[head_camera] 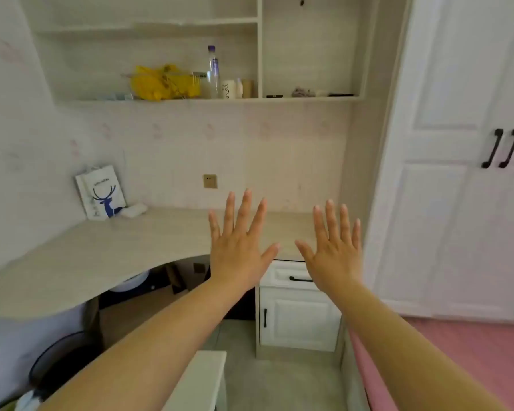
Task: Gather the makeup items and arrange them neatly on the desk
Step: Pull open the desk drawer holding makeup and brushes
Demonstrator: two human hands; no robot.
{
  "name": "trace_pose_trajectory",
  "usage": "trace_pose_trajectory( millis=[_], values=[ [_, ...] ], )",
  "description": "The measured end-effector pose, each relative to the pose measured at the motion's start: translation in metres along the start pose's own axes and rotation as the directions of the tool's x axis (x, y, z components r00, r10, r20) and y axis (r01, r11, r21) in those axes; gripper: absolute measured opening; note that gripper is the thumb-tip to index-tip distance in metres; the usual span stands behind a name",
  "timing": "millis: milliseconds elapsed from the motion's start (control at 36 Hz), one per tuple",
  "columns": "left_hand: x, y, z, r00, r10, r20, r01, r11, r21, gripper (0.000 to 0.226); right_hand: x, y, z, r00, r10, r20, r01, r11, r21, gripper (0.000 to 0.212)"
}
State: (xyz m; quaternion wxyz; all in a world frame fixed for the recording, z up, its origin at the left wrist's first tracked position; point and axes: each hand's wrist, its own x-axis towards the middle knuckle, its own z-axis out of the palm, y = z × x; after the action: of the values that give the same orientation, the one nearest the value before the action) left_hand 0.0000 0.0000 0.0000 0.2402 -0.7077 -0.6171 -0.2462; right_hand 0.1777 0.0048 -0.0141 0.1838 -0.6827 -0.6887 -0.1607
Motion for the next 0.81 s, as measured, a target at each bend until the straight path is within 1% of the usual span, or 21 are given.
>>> trace_pose_trajectory(
  millis=[56, 139, 222, 306, 500, 611, 722, 806],
  values=[
    [-0.01, 0.0, 0.008, 0.997, 0.001, 0.075, 0.0, 1.0, -0.011, 0.084, -0.012, 0.003, 0.015, 0.997, -0.011, 0.08, 0.011, 1.0, 0.001, 0.07],
    [-0.029, -0.002, 0.029, 0.99, -0.024, 0.14, 0.025, 1.0, -0.001, 0.081, -0.032, 0.006, 0.042, 0.986, 0.007, 0.164, -0.011, 1.0, 0.02, 0.07],
    [-0.05, 0.002, 0.047, 0.967, -0.024, 0.253, 0.022, 1.0, 0.011, 0.081, -0.049, 0.008, 0.061, 0.966, 0.004, 0.259, -0.008, 1.0, 0.017, 0.068],
    [-0.069, 0.009, 0.06, 0.942, -0.029, 0.333, 0.032, 0.999, -0.005, 0.078, -0.062, 0.01, 0.077, 0.949, 0.006, 0.315, -0.011, 1.0, 0.016, 0.068],
    [-0.088, 0.025, 0.08, 0.896, -0.013, 0.443, 0.021, 1.0, -0.012, 0.072, -0.072, 0.03, 0.096, 0.908, -0.027, 0.419, 0.005, 0.999, 0.052, 0.066],
    [-0.091, 0.032, 0.094, 0.88, -0.015, 0.476, 0.047, 0.997, -0.057, 0.068, -0.071, 0.046, 0.107, 0.89, -0.037, 0.455, 0.003, 0.997, 0.074, 0.066],
    [-0.09, 0.042, 0.113, 0.859, 0.018, 0.512, 0.043, 0.993, -0.106, 0.066, -0.067, 0.059, 0.121, 0.873, -0.021, 0.487, -0.039, 0.993, 0.114, 0.065],
    [-0.088, 0.047, 0.129, 0.85, 0.023, 0.527, 0.044, 0.993, -0.114, 0.065, -0.061, 0.065, 0.134, 0.859, -0.034, 0.511, -0.041, 0.99, 0.136, 0.064]
  ],
)
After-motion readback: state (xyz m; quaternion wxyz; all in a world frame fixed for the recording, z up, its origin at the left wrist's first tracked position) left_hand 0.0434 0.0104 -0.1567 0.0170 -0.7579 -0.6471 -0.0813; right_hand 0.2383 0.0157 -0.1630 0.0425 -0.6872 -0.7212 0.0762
